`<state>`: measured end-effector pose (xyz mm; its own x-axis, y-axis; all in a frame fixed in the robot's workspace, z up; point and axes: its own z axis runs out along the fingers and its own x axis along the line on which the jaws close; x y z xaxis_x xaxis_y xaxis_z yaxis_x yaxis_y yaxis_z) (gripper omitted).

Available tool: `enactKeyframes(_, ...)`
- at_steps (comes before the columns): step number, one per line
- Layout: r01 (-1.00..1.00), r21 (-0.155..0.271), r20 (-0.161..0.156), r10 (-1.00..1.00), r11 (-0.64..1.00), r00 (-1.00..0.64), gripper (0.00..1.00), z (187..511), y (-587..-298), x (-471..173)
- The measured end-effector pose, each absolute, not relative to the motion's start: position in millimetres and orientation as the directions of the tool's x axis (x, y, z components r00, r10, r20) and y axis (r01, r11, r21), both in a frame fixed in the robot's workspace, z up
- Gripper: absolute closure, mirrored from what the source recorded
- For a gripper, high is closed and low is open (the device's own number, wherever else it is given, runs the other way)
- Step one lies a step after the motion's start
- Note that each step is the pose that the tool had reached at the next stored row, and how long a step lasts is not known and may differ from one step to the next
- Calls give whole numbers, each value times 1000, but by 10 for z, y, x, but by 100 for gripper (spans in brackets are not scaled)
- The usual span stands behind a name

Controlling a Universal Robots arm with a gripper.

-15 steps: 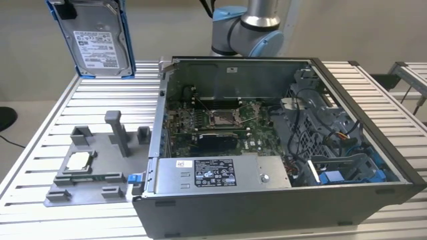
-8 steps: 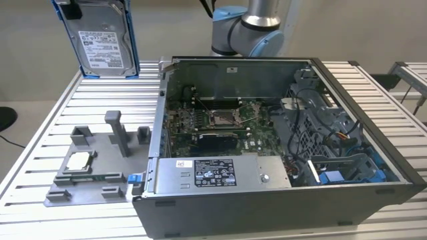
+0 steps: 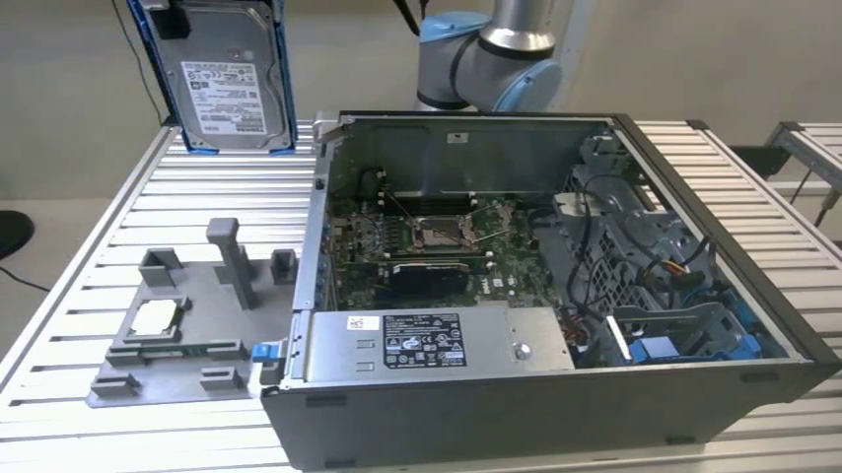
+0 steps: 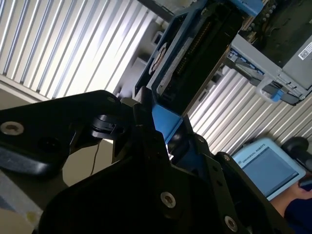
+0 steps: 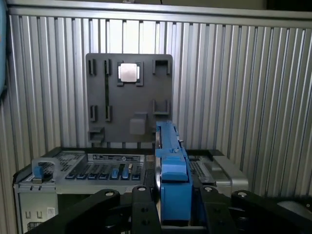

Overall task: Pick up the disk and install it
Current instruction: 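Pick up the disk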

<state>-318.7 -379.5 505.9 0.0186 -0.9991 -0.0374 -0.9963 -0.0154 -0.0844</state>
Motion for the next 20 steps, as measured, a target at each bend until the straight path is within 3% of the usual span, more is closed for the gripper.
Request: enactKeyframes(20, -996, -84, -39, -999, -16, 19, 100, 5058, -3828, -2361)
